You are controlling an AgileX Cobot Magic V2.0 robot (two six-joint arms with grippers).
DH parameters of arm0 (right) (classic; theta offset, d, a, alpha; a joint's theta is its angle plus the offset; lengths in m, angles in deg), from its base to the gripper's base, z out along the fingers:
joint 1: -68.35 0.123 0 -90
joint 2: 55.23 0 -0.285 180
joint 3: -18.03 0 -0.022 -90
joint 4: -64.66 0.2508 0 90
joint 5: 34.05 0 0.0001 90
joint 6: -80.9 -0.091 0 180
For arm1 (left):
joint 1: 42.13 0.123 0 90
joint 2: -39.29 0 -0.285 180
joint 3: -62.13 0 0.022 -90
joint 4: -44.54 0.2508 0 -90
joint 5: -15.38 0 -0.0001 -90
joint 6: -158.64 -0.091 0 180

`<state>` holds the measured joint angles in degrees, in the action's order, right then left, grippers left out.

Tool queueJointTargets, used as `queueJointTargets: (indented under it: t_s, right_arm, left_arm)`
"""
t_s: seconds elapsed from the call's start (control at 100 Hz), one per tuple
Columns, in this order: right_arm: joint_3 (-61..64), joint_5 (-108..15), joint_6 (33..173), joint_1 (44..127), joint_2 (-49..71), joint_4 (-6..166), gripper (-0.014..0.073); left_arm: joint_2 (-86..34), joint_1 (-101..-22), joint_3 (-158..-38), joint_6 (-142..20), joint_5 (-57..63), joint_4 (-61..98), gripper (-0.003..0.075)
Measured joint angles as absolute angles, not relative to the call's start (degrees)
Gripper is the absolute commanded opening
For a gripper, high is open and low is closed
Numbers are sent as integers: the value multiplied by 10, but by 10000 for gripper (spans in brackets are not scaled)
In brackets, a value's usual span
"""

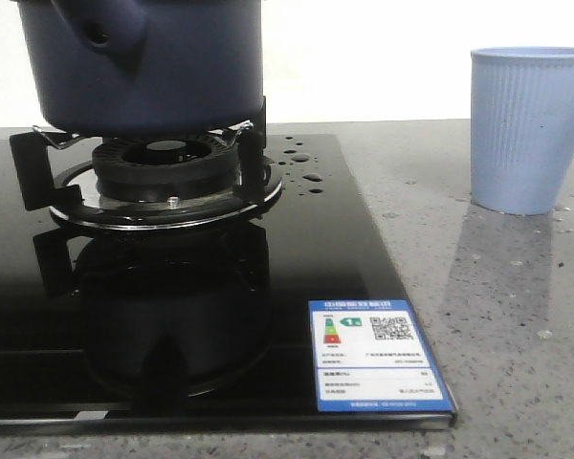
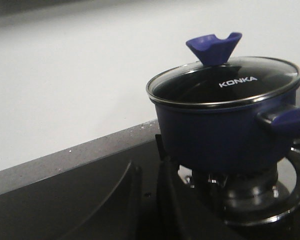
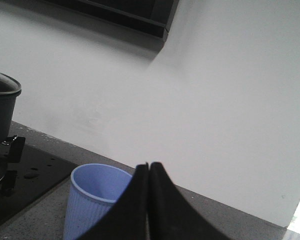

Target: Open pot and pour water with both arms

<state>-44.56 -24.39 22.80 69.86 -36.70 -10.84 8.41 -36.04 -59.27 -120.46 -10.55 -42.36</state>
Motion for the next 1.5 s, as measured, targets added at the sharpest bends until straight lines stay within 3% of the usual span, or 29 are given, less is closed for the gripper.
queueJointTargets:
  t_s: [0.26, 0.38, 0.51, 0.64, 0.77, 0.89, 1.09, 1.5]
  right_arm:
    - [-446, -244, 228, 699, -367, -108, -67]
    - [-446, -244, 228, 699, -367, -108, -67]
    - [-446, -244, 228, 699, -367, -108, -67]
    - [-446, -244, 228, 699, -367, -108, -67]
    - [-446, -244, 227, 699, -367, -108, -67]
    - [-446, -244, 227, 699, -367, -108, -67]
    - [-446, -244, 227, 699, -367, -108, -67]
    - [-446, -244, 227, 699, -367, -108, -67]
  left_arm:
    - [123, -360, -612, -600, -123, 152, 61]
    - [146, -360, -596, -446, -90, 311, 61]
    - [183, -360, -540, -331, 28, 434, 61]
    - [225, -360, -465, -261, 154, 481, 61]
    - [262, -360, -407, -222, 178, 490, 61]
    - [285, -360, -407, -214, 147, 492, 61]
    - [297, -360, -407, -210, -13, 518, 61]
    - [300, -362, -407, -210, -22, 521, 61]
